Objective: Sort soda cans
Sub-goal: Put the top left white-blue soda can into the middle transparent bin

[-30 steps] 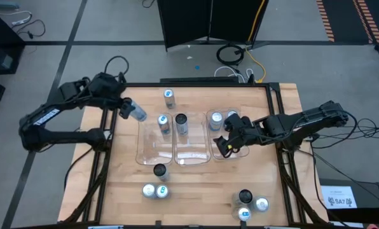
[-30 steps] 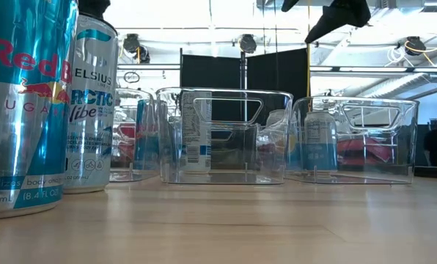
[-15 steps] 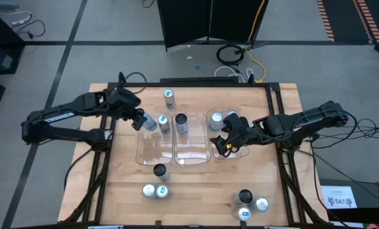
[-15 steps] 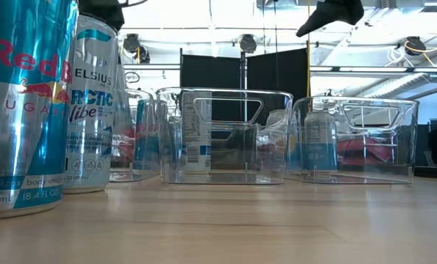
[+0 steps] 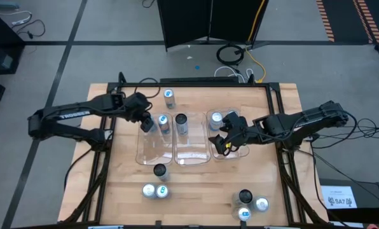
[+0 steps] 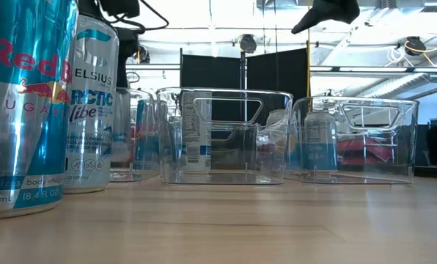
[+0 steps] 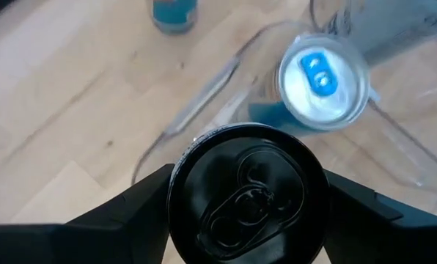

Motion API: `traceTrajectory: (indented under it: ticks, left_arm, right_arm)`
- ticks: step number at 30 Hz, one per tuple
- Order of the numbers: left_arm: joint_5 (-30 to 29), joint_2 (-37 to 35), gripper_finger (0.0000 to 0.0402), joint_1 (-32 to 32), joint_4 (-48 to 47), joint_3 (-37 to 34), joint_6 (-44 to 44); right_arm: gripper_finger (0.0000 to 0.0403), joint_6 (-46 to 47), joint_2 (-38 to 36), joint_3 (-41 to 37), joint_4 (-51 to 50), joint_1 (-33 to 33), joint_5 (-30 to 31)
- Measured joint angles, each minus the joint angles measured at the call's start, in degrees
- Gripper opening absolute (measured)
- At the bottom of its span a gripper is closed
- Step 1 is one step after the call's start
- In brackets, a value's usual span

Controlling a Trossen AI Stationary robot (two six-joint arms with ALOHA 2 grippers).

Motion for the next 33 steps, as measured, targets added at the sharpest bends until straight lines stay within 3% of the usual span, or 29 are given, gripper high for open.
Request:
traceTrajectory:
  ticks: [15, 27, 33]
  left_arm:
    - [3.87, -4.86, 0.0279, 0.02, -1.95, 0.16, -2.16]
    - [9.79, -9.28, 0.0279, -0.2, -6.65, 11.61, -1.59]
    - [10.4, -8.46, 0.0279, -2.43, 0.42, 16.38, -0.57]
  right_arm:
    - [0.0358, -0.33, 0.0, 0.0, 0.1, 0.02, -0.02]
    - [0.0358, -0.06, 0.0, 0.0, 0.17, 0.02, -0.09]
    - [0.0358, -0.09, 0.0, 0.0, 0.68, 0.03, -0.09]
